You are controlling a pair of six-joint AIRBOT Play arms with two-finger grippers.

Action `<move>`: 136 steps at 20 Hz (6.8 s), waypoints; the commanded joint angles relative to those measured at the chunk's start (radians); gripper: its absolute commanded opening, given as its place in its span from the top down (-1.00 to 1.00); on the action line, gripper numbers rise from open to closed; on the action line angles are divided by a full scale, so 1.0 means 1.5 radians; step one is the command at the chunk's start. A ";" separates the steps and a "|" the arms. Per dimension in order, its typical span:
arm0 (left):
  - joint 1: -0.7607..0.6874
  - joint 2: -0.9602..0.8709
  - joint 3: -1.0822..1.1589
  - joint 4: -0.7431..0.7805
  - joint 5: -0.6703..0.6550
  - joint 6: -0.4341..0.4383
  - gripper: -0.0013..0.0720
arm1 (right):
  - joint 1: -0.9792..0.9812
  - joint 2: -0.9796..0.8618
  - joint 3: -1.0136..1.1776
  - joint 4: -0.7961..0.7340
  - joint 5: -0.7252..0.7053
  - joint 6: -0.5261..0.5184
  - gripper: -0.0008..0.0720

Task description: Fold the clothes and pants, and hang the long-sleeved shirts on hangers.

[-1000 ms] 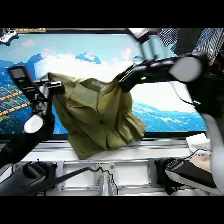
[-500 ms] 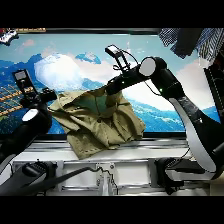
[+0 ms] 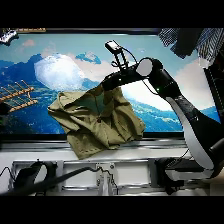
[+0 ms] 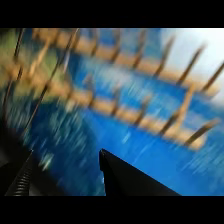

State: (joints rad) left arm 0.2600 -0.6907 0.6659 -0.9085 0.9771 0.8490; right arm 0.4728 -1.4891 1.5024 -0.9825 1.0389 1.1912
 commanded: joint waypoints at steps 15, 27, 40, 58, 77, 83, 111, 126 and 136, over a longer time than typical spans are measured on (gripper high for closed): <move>0.340 -0.538 0.481 -0.235 -0.042 0.507 -0.19 | 0.039 -0.002 0.001 -0.016 -0.019 -0.006 0.93; 0.341 -0.658 0.508 -0.195 -0.120 0.507 0.01 | 0.039 -0.002 0.001 -0.016 -0.007 -0.005 0.93; 0.337 -0.613 0.508 -0.188 -0.125 0.507 0.93 | 0.039 -0.002 0.001 -0.016 0.001 -0.005 0.93; -0.037 -0.047 0.504 -0.509 0.207 0.502 0.93 | 0.038 0.029 0.001 -0.066 0.042 -0.005 0.92; -0.395 0.308 0.037 -0.552 0.317 0.532 0.93 | 0.038 0.128 0.001 -0.069 0.186 0.051 0.92; -0.419 0.244 0.034 -0.561 0.238 0.625 0.93 | 0.038 0.145 0.001 -0.058 0.230 0.069 0.92; -0.538 0.236 0.034 -0.656 -0.017 0.638 0.94 | 0.039 0.145 0.001 -0.057 0.271 0.091 0.92; -0.423 0.053 0.036 -1.039 -0.098 0.746 0.94 | 0.038 0.143 0.001 -0.222 0.209 0.083 0.93; -0.359 -0.084 0.112 -1.142 0.092 0.756 0.94 | 0.038 0.143 0.001 -0.222 0.128 0.065 0.93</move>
State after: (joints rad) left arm -0.3122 -0.7334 0.8005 -2.5717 1.0058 1.9774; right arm 0.5297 -1.2736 1.5028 -1.3136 1.2583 1.3067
